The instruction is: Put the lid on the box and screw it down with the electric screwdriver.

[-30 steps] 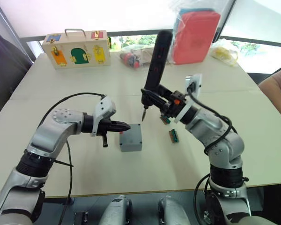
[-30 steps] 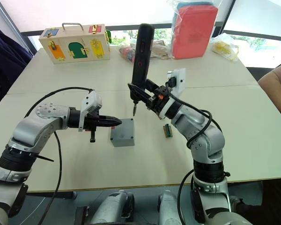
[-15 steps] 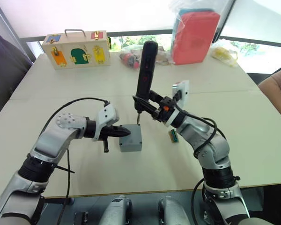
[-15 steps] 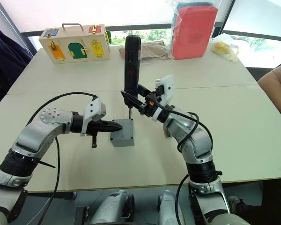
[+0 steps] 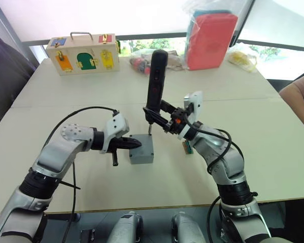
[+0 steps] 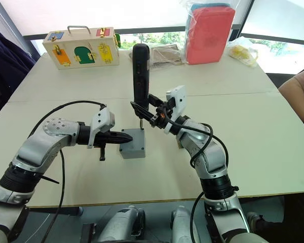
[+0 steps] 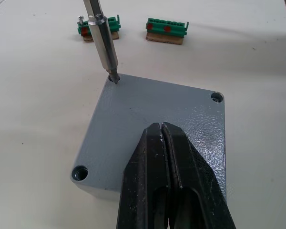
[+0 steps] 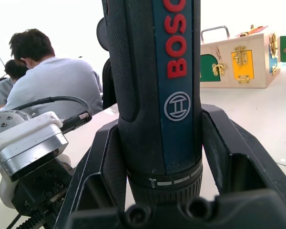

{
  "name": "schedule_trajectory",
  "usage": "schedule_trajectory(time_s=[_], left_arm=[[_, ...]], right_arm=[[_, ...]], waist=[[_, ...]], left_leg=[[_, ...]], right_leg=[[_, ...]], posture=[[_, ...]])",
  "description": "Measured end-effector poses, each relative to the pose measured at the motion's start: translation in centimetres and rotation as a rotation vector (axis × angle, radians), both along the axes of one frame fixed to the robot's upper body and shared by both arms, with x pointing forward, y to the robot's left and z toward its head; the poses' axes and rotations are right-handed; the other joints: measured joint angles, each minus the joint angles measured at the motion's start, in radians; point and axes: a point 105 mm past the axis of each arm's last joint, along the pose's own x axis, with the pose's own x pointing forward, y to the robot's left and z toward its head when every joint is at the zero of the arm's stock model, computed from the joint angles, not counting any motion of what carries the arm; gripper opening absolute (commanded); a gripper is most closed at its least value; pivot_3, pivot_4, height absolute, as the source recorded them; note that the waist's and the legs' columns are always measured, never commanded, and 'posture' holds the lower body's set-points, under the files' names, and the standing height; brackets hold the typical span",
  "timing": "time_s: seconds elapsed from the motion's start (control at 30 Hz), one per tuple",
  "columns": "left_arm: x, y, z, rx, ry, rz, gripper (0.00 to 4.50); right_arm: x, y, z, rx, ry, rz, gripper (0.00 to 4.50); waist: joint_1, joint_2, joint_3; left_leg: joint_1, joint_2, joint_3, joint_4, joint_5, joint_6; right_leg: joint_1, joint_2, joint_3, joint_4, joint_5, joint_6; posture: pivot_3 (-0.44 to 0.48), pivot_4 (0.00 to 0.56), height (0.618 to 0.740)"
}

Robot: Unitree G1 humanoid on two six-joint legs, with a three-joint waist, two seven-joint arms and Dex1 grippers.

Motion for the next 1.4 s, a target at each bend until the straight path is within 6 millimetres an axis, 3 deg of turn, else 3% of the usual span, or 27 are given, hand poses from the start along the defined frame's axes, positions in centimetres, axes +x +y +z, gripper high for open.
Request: schedule_trajectory(time_s=[0.67,1.17,1.33,1.4], left_arm=[[-0.2,-0.1,0.0,0.003,0.009,-0.001,0.0],[-0.2,0.0,0.0,0.006,0.013,-0.001,0.0],[-0.3,0.1,-0.3,0.007,0.022,0.003,0.0],[-0.3,0.1,-0.5,0.009,0.032,0.007,0.0]], right_arm=[[0.8,-1.0,-0.5,0.024,0.051,-0.026,1.84],[0.2,-0.4,-0.9,-0.004,0.017,-0.001,1.84],[-0.2,0.5,-1.4,-0.066,-0.03,-0.004,1.84],[-0.1,0.6,-1.7,-0.082,-0.031,-0.016,1.84]], waist=[[0.001,0.0,0.0],[0.0,0.0,-0.001],[-0.001,-0.001,-0.003],[0.0,-0.001,-0.003]], left_leg=[[0.001,0.0,0.0,0.0,0.0,0.0],[0.001,0.0,0.0,0.0,0.0,0.0],[0.007,0.0,0.0,-0.001,0.0,0.0],[0.017,0.0,-0.001,-0.003,-0.005,0.007]], right_leg=[[0.001,0.0,0.0,0.0,0.0,0.0],[0.001,0.0,0.0,0.0,0.0,0.0],[0.007,0.0,0.0,-0.003,0.0,0.0],[0.017,0.0,-0.001,-0.007,-0.001,0.0]], posture=[[0.0,0.15,0.74],[0.0,0.15,0.74],[0.0,0.15,0.74],[0.0,0.15,0.74]])
